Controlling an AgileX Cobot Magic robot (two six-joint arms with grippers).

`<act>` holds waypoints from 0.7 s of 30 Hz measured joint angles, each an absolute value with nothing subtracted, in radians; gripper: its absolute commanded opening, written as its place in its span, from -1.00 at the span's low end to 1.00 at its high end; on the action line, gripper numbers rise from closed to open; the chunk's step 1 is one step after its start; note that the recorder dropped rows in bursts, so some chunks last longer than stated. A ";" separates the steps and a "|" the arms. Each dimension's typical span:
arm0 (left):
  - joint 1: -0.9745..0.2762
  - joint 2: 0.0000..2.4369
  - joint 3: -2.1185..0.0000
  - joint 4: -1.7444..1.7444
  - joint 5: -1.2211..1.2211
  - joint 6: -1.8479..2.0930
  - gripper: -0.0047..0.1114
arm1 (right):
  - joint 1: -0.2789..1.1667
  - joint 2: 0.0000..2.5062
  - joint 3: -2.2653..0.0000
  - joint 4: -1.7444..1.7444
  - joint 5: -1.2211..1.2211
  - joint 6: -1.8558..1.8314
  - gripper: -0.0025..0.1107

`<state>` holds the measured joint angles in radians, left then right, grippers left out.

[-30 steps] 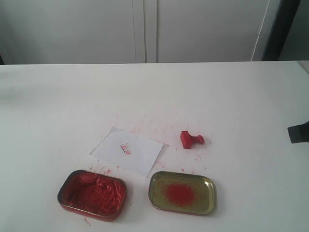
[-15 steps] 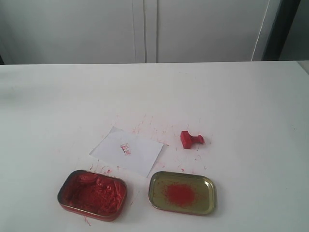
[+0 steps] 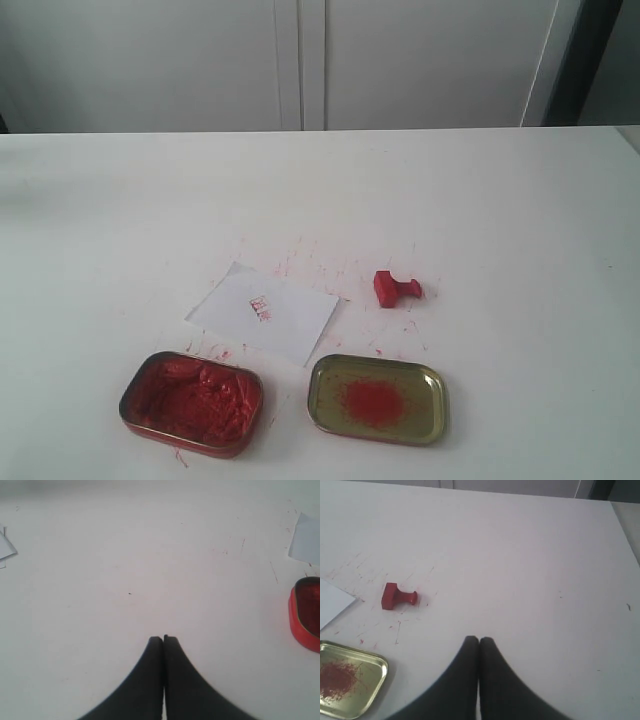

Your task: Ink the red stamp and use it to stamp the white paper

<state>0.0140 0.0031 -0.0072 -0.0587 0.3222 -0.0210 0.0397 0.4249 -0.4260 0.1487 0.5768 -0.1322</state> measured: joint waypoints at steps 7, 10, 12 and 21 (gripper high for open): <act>0.014 0.003 -0.007 -0.059 0.322 -0.021 -0.92 | 0.040 0.425 -0.396 0.149 0.512 -0.132 -0.96; 0.014 0.003 -0.007 -0.059 0.322 -0.021 -0.92 | 0.040 0.425 -0.396 0.149 0.510 -0.132 -0.96; 0.014 0.003 -0.007 -0.059 0.322 -0.021 -0.92 | 0.040 0.425 -0.396 0.149 0.510 -0.132 -0.96; 0.014 0.003 -0.007 -0.059 0.322 -0.021 -0.92 | 0.040 0.425 -0.396 0.149 0.504 -0.132 -0.96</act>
